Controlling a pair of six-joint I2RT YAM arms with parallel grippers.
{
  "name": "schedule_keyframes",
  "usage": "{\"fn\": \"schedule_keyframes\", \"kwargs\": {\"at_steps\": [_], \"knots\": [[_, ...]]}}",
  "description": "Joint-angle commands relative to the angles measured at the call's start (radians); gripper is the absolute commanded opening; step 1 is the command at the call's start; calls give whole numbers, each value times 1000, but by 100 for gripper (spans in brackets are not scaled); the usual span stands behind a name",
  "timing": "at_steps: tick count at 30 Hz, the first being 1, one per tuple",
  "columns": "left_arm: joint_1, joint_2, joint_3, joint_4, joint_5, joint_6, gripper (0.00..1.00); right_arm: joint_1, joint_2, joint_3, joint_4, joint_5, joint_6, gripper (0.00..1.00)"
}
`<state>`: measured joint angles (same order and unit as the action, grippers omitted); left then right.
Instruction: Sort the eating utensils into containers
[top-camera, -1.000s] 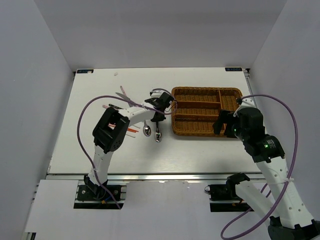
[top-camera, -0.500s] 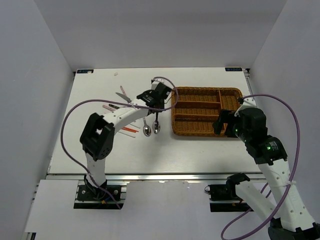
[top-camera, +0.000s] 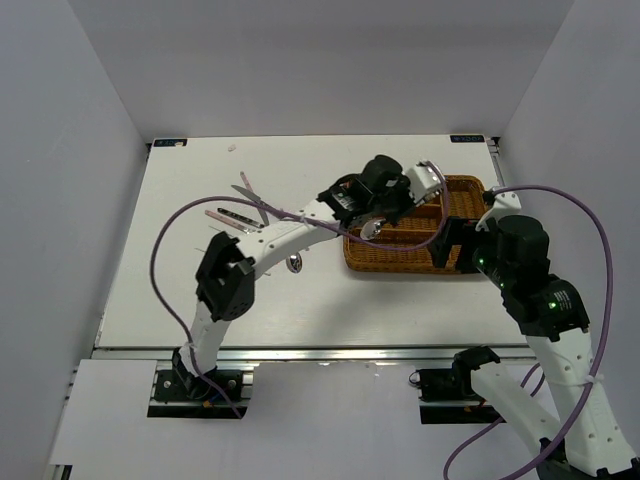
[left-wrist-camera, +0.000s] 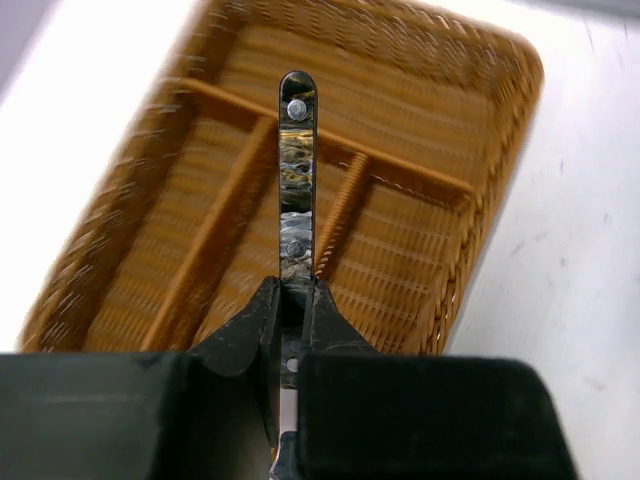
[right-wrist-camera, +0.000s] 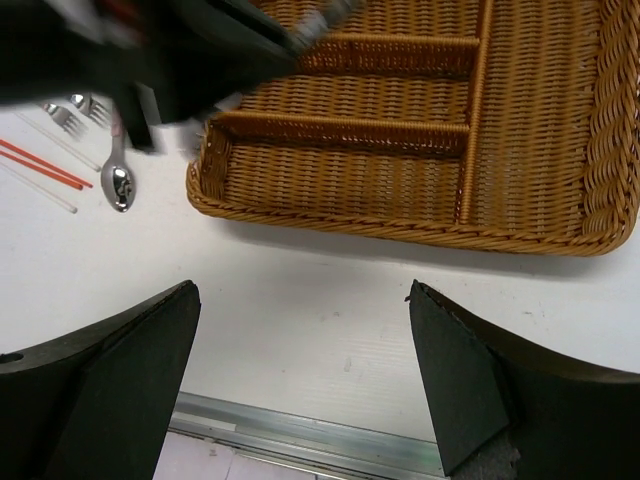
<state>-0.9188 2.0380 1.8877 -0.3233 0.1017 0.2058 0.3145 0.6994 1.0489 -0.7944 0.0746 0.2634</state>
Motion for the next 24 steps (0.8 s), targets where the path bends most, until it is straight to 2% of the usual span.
{"fn": "schedule_keyframes", "kwargs": {"at_steps": [1,2,6,7,11,13,14,15,16,17,22,24], "knots": [[-8,120,80,-55,202,190,0,-3,-9,60,-12,-38,-23,89],[-11,142,94,-65,239,210,0,-3,-9,69,-14,-38,-24,89],[-25,208,120,-83,240,306,0,-3,-12,89,-28,-44,-30,89],[-25,217,123,-103,256,335,10,-3,-15,92,-31,-47,-32,89],[-32,231,110,-122,247,389,9,-3,-17,103,-29,-45,-35,89],[-32,229,100,-135,248,406,14,-3,-15,103,-26,-47,-36,89],[-32,229,100,-141,248,403,34,-3,-12,103,-26,-47,-38,89],[-32,217,97,-140,242,376,39,-3,-9,102,-25,-47,-36,89],[-32,203,91,-108,206,348,49,-5,-9,97,-23,-45,-38,89],[-32,183,53,-71,181,315,97,-3,-5,95,-19,-45,-38,89],[-31,-57,-137,225,54,114,98,-3,14,102,-3,-52,-35,89],[-26,-116,-199,294,-139,-12,98,-5,17,105,1,-47,-36,89]]}}
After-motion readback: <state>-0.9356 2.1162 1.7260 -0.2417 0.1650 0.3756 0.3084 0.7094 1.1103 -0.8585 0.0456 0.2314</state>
